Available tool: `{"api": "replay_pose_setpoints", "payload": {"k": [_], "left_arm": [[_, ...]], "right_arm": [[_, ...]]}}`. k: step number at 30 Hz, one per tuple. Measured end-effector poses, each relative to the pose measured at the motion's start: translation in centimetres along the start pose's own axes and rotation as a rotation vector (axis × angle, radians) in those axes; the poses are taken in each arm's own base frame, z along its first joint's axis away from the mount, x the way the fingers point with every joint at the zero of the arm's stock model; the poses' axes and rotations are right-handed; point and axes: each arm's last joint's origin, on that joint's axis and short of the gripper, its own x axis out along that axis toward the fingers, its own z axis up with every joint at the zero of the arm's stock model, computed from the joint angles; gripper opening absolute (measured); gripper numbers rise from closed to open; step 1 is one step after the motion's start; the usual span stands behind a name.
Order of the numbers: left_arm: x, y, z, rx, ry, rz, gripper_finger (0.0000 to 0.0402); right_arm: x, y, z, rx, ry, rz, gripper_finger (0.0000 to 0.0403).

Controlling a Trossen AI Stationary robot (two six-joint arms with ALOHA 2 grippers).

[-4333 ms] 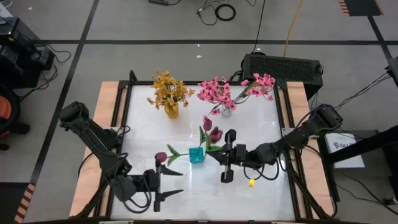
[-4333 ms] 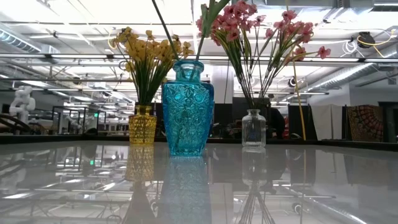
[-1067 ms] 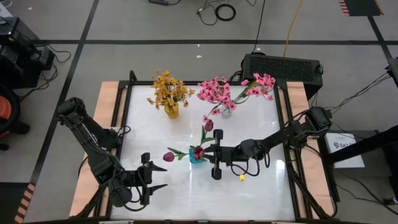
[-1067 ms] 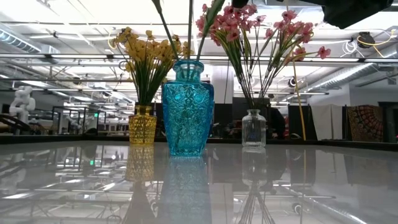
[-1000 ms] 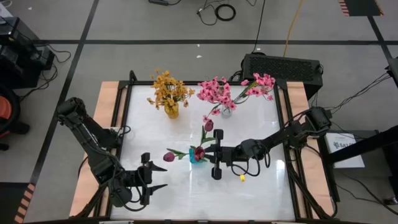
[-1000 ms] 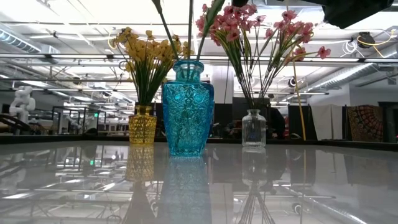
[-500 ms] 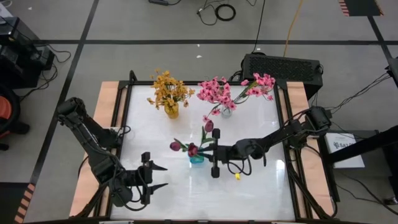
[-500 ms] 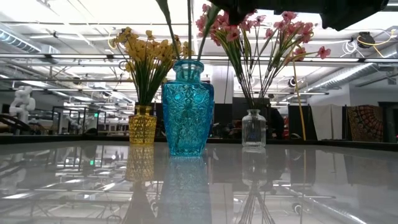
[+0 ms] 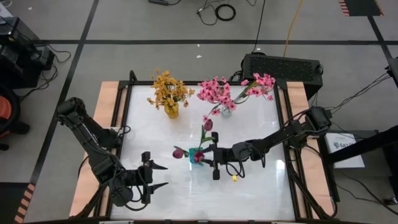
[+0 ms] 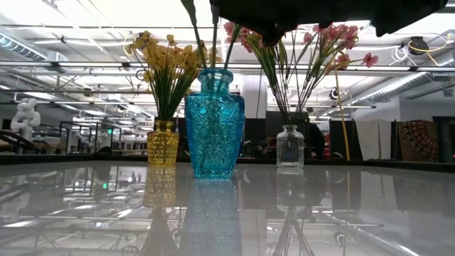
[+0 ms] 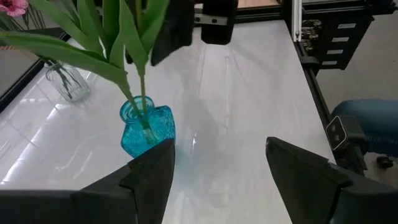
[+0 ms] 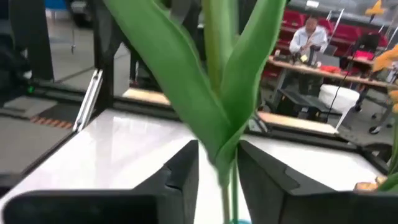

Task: Sort flowers into vase by color
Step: Put the dark red flower into the blue vase, then return to Home Position

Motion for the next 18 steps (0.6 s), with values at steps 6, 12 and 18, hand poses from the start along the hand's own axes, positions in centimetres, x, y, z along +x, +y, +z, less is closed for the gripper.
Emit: {"api": "replay_pose_setpoints", "payload": {"k": [6, 12, 18], "left_arm": [[0.0, 0.0, 0.0, 0.004, 0.002, 0.001, 0.0258], [0.0, 0.1, -0.1, 0.016, 0.010, 0.009, 0.0258], [0.0, 0.3, -0.1, 0.062, -0.017, 0.070, 0.0258]], "right_arm": [[-0.7, 0.4, -0.1, 0.022, 0.103, 0.024, 0.0131], [-1.9, 0.8, 0.5, 0.085, 0.202, 0.046, 0.0159], [-4.3, 1.1, 1.3, 0.120, 0.356, 0.074, 0.0185]]}}
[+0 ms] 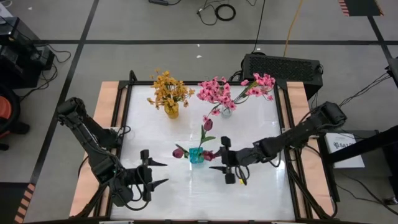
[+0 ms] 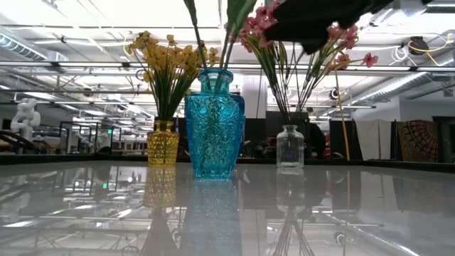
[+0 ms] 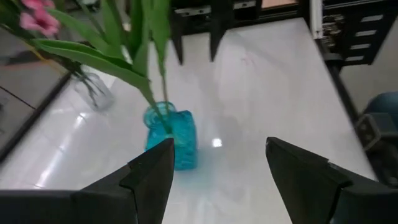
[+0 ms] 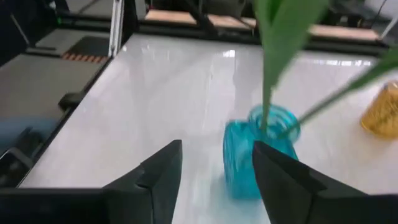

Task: Sort flowers into vase by color
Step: Return to Home Position

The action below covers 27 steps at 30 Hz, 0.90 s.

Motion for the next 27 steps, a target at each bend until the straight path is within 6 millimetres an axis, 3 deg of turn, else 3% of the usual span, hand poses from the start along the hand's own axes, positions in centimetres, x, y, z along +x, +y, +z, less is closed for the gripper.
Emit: {"api": "replay_pose_setpoints", "payload": {"k": [8, 13, 18, 23, 27], "left_arm": [[0.2, 1.0, -1.5, 0.050, -0.019, 0.126, 0.0251], [0.5, 3.1, -3.5, -0.015, -0.015, 0.175, 0.0206], [0.5, 5.1, -5.4, -0.067, -0.020, 0.196, 0.0145], [0.6, 7.0, -6.8, -0.093, -0.047, 0.203, 0.0081], [1.2, 8.5, -8.2, -0.122, -0.068, 0.192, 0.0024]], "right_arm": [[-5.9, 0.6, 1.3, -0.031, 0.088, 0.023, 0.0187], [-9.5, 0.1, 1.2, -0.073, 0.092, -0.042, 0.0163], [-12.1, -1.3, -1.4, -0.056, 0.009, -0.029, 0.0113], [-14.1, -2.9, -4.2, -0.018, -0.110, -0.005, 0.0023], [-15.0, -3.7, -6.4, -0.008, -0.170, 0.006, 0.0010]]}}
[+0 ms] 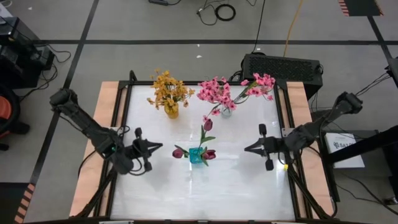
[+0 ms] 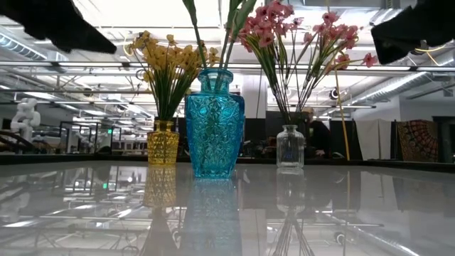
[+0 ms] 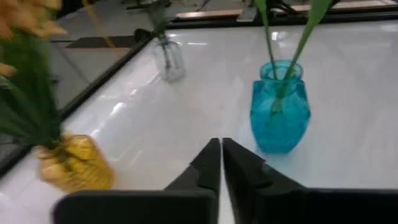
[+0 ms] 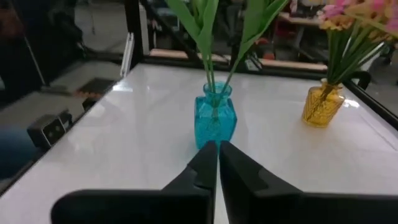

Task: Sort flowers into vase by color
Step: Return to Home Position

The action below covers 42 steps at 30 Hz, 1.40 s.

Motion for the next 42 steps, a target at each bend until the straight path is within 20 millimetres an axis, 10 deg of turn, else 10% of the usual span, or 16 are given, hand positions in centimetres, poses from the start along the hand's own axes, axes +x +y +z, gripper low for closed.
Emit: {"api": "replay_pose_setpoints", "payload": {"k": [18, 42], "left_arm": [[3.4, 4.1, -3.1, -0.044, -0.054, -0.197, 0.0003], [2.9, 6.9, -7.6, -0.109, -0.191, -0.382, 0.0002]], "right_arm": [[-0.5, -1.0, -5.8, 0.058, -0.066, 0.046, 0.0001], [-0.4, -1.1, -6.1, 0.076, -0.072, 0.063, 0.0000]]}}
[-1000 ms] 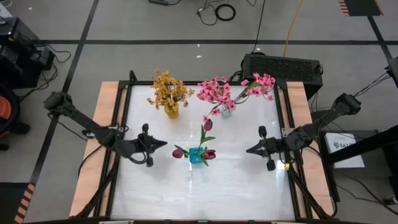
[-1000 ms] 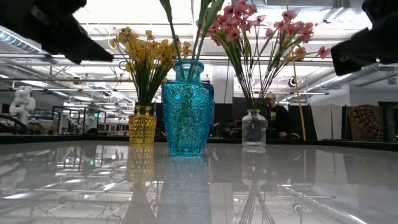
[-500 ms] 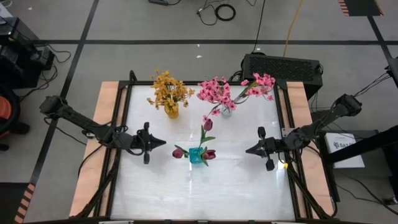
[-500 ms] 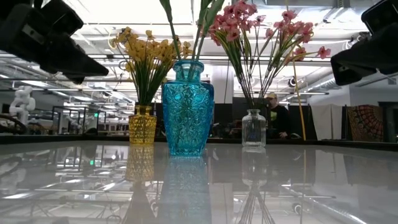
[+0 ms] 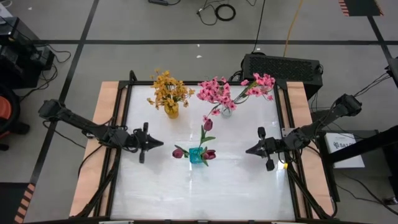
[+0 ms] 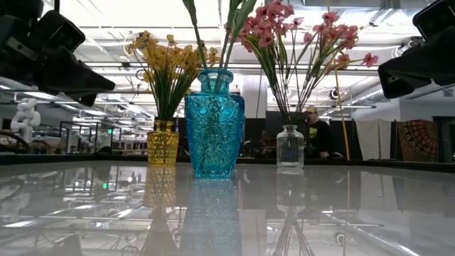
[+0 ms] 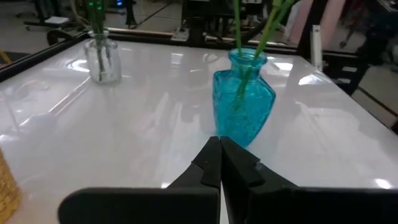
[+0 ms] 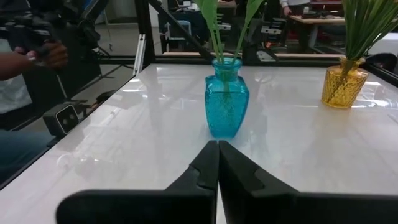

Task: Sort flowers into vase by color
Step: Return to Home Position

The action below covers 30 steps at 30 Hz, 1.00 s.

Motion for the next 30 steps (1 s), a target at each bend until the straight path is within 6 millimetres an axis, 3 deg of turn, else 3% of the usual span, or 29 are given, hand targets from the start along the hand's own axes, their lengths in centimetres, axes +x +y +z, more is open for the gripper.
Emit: {"api": "replay_pose_setpoints", "payload": {"k": [14, 30], "left_arm": [[0.0, 1.4, -0.3, 0.018, 0.030, 0.007, 0.0002], [-1.0, 1.6, 0.0, 0.036, 0.006, 0.016, 0.0001]], "right_arm": [[-0.2, -0.4, -0.9, 0.016, 0.010, 0.002, 0.0000], [-1.9, -1.4, -0.2, 0.015, -0.062, 0.015, 0.0000]]}}
